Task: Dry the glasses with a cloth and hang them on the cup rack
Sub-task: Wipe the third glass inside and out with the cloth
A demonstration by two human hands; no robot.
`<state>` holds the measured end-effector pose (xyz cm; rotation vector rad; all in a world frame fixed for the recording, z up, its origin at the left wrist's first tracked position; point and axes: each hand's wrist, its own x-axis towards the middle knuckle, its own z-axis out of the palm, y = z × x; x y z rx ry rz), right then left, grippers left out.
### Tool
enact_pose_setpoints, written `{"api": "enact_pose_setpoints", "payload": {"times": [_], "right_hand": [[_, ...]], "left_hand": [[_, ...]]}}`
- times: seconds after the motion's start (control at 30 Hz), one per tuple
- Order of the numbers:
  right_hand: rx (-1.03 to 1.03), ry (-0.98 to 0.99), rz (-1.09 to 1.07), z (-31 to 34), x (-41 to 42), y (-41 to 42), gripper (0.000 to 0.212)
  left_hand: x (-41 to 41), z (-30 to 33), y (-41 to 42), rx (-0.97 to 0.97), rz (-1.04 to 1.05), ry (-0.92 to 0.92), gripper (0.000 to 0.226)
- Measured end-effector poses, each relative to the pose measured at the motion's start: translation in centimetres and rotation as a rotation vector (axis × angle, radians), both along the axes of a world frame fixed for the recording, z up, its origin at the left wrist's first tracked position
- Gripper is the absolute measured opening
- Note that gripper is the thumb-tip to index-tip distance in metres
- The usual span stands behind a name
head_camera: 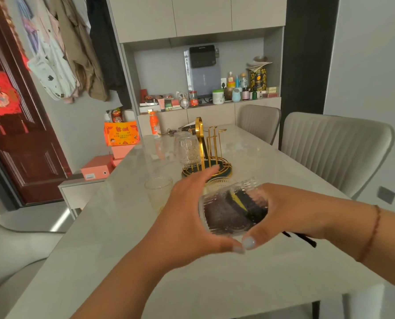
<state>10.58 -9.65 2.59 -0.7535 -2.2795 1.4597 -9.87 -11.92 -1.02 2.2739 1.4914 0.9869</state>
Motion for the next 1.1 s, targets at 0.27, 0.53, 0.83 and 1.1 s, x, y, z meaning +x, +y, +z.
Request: {"api": "enact_pose_setpoints", "payload": {"times": [0.27, 0.53, 0.83, 1.1], "right_hand": [[0.111, 0.028, -0.156, 0.0, 0.5, 0.2, 0.040], [-0.132, 0.089, -0.294, 2.2, 0.8, -0.6, 0.066], [0.130, -0.002, -0.601, 0.1, -3.0, -0.7, 0.046], [0.668, 0.184, -0.654, -1.8, -4.1, 0.0, 0.063]], "left_hand": [[0.8, -1.2, 0.5, 0.264, 0.147, 0.229, 0.075], [0.0, -2.5, 0.0, 0.252, 0.288, 0.104, 0.085], [1.2, -3.0, 0.3, 0.466, 0.408, 0.208, 0.081], [2.6, -1.2, -1.2, 0.096, 0.280, -0.162, 0.062]]}}
